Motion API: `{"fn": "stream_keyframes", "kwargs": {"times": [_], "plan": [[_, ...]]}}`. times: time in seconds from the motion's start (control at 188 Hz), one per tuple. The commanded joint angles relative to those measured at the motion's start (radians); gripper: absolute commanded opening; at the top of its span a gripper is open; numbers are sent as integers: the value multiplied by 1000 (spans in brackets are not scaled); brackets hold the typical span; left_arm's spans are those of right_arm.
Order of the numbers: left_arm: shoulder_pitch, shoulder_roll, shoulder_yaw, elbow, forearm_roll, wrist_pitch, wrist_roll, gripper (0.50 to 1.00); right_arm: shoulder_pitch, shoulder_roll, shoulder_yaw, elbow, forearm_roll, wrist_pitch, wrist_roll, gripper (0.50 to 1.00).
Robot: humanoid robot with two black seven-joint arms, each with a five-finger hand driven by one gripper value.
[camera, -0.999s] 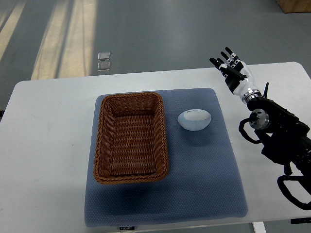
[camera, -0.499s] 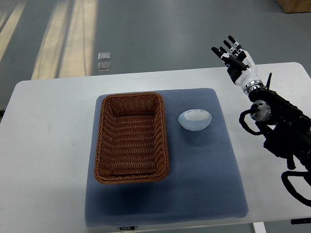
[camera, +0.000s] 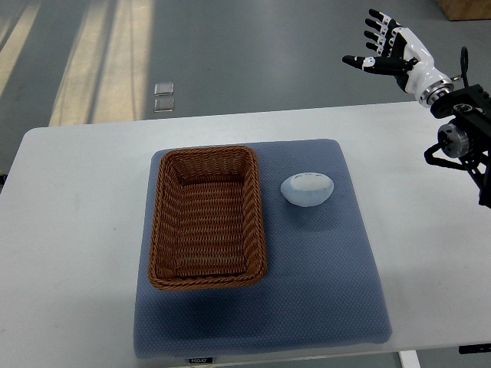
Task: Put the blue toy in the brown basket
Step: 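Raise and swing the right hand over the pale egg-shaped toy, then lower the right hand onto the toy and close fingers around it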
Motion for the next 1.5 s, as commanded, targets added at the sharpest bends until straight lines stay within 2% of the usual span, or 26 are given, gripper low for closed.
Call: {"fn": "stream_keyframes", "kwargs": {"times": [0.0,0.228,0.404,0.547,0.776,0.829,1.025,1.28,1.493], "plan": [[0,0,1,0,2,0,0,1000,55,-80,-141,63,-90,19,0,971],[0,0,1,0,0,0,0,1000,240,-230,-437,264,-248,116,0,971],[0,0,1,0,0,0,0,1000,404,-267,-701,411,-274,205,-9,971],[0,0,0,0,0,0,0,1000,506,-259,-936,498,-275,206,-49,971],[0,0,0,0,0,0,0,1000,520,-195,-997,503,-268,194,-226,971],[0,0,0,0,0,0,0,1000,513,-182,-997,503,-265,194,-247,971],[0,0,0,0,0,0,0,1000,489,-142,-997,511,-265,190,-252,971],[0,0,0,0,0,0,0,1000,418,-63,-999,483,-279,136,-256,971],[0,0,0,0,0,0,0,1000,412,-49,-999,462,-282,125,-256,968]]}}
